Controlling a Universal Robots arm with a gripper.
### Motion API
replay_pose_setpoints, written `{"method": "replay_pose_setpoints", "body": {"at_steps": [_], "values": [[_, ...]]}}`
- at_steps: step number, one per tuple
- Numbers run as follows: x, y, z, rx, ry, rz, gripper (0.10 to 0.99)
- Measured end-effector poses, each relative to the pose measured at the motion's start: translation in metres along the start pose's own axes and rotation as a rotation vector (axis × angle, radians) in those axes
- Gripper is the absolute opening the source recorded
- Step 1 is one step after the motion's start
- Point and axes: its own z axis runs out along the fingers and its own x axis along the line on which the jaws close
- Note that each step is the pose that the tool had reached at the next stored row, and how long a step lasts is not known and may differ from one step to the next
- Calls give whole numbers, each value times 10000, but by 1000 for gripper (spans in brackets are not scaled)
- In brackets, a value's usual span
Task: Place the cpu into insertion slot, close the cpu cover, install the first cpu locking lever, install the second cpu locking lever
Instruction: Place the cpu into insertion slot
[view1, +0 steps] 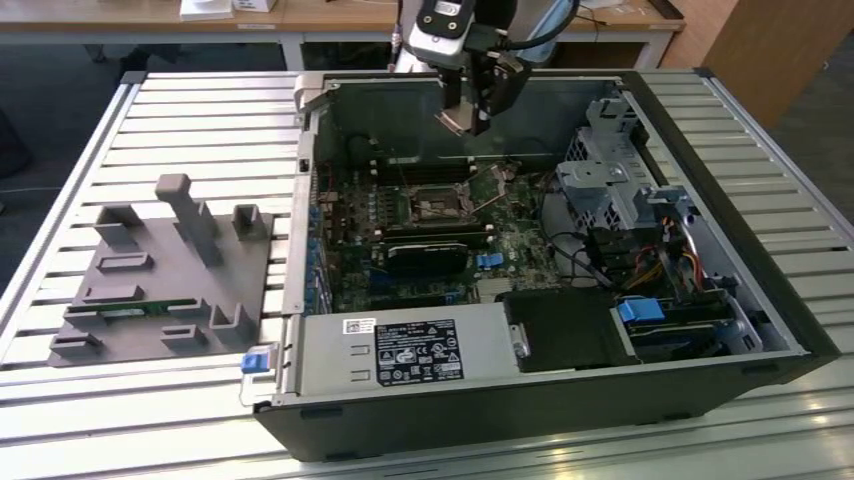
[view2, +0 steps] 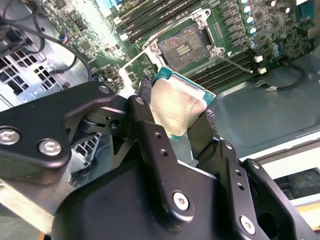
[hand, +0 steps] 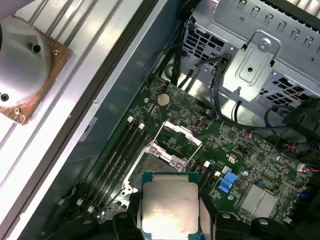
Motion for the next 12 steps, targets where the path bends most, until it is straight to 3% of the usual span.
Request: {"method": "replay_pose_setpoints", "body": {"at_steps": [12], "values": [[4,-1,45,-17,-103,1163,541]]}}
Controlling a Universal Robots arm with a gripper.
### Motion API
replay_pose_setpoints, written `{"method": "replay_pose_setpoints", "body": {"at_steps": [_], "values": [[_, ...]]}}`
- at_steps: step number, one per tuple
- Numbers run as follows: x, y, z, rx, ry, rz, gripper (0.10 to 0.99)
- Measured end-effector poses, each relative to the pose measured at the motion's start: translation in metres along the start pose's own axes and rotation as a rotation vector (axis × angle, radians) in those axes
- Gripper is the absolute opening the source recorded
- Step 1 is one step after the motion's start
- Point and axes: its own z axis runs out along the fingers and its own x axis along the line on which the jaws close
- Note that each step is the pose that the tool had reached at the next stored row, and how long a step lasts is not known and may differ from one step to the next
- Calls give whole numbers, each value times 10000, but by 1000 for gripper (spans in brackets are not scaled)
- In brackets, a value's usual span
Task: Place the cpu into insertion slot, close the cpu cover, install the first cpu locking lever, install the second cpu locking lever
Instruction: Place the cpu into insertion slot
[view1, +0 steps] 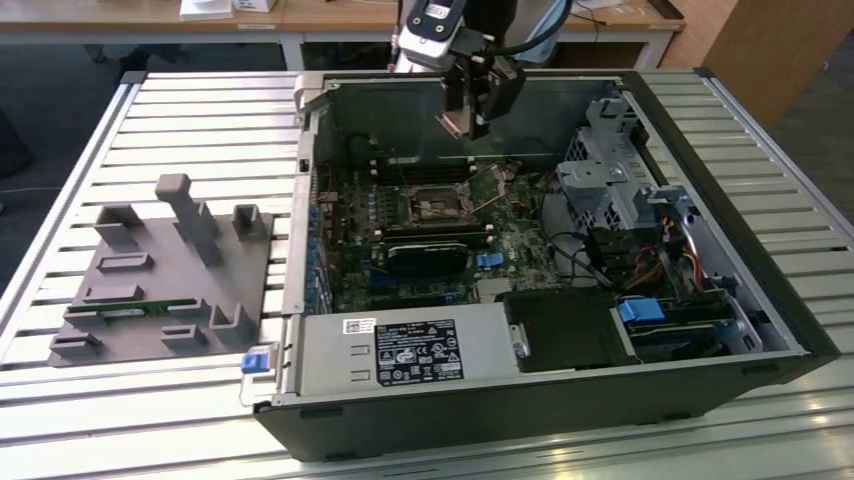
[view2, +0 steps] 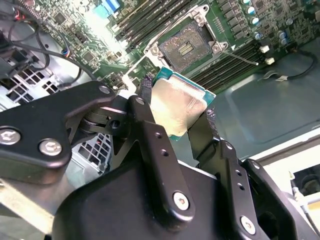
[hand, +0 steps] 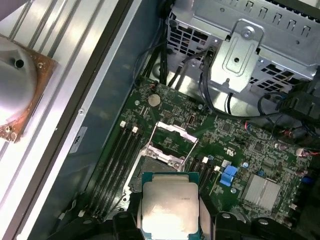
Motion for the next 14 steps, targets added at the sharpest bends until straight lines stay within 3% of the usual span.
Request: {"method": "replay_pose_setpoints", "body": {"at_steps": [14], "values": [[1,-2,30,-17,-88,1054,541]]}}
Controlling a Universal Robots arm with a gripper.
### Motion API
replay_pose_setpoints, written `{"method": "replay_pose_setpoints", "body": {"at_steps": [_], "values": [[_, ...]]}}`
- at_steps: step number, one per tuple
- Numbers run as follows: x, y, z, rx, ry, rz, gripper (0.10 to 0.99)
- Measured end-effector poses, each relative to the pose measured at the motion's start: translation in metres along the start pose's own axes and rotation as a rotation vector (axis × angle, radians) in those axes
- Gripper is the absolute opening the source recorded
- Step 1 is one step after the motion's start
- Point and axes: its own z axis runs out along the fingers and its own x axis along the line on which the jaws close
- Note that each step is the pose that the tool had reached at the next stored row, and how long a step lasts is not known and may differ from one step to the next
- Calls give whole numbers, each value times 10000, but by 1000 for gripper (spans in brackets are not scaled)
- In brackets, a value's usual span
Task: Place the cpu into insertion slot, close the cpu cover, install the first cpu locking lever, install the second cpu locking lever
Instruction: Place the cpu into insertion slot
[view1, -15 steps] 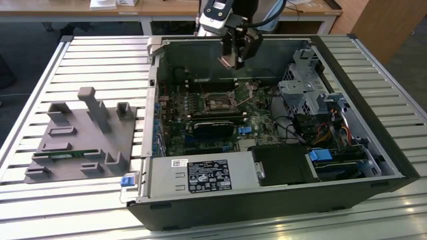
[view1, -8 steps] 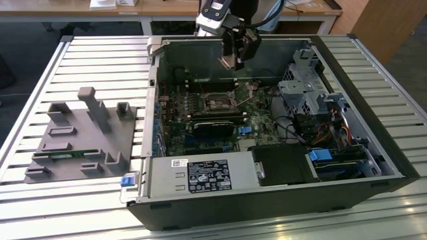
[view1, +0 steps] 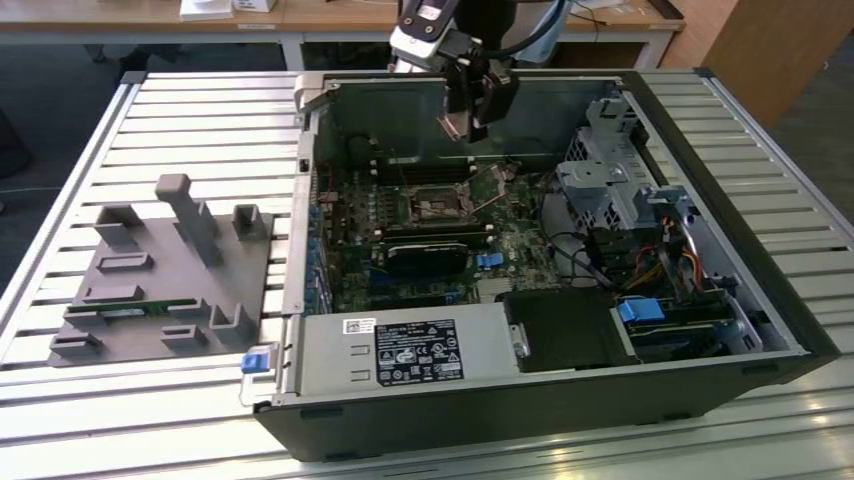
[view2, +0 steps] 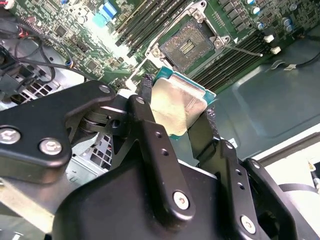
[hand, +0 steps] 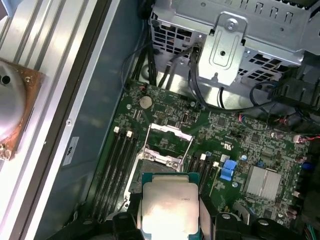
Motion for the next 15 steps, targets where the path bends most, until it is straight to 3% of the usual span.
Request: {"method": "replay_pose_setpoints", "body": {"at_steps": [8,15], "values": [[2,-2,27,-11,-51,610,541],[1,-6,82,-32,-154,1856,541]]}}
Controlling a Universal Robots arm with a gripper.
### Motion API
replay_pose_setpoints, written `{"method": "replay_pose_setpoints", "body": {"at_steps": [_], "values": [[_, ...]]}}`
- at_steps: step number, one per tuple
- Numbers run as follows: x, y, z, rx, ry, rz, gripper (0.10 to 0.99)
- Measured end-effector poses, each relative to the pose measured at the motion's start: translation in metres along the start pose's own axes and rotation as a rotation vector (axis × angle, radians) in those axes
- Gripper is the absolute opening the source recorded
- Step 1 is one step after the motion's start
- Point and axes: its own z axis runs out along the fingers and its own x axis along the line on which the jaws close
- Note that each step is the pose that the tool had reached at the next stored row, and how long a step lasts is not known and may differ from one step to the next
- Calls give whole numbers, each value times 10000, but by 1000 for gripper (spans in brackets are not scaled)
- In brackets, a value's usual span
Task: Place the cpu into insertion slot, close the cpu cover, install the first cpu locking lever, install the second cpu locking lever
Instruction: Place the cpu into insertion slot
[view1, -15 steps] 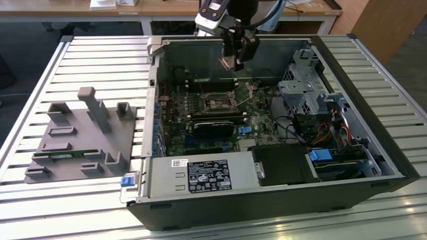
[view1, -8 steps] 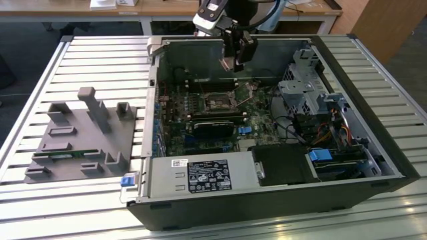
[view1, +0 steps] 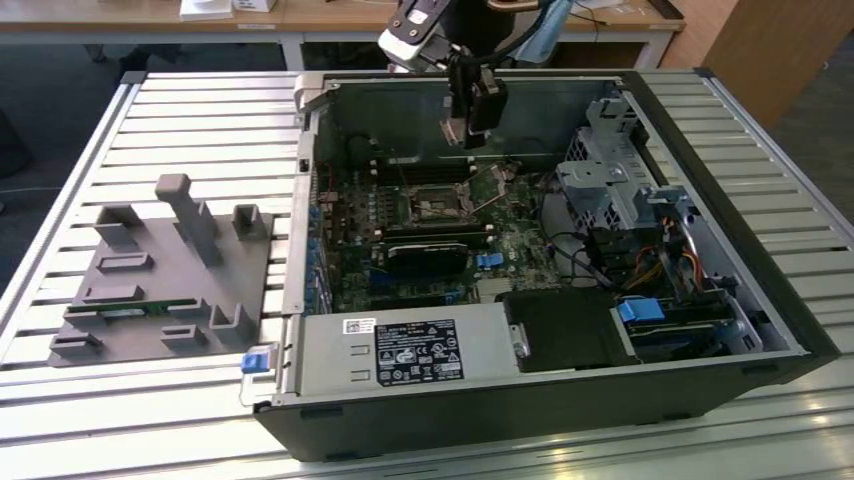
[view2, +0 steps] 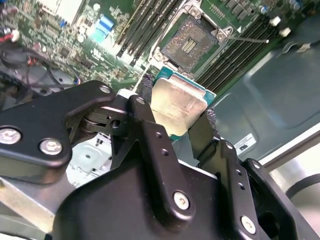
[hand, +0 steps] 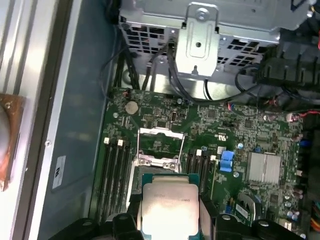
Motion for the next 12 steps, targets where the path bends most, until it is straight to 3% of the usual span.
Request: {"method": "replay_pose_setpoints", "body": {"at_steps": [5,12], "values": [[12,-3,42,-7,-46,511,541],[17,-11,90,-7,-56,541,541]]}}
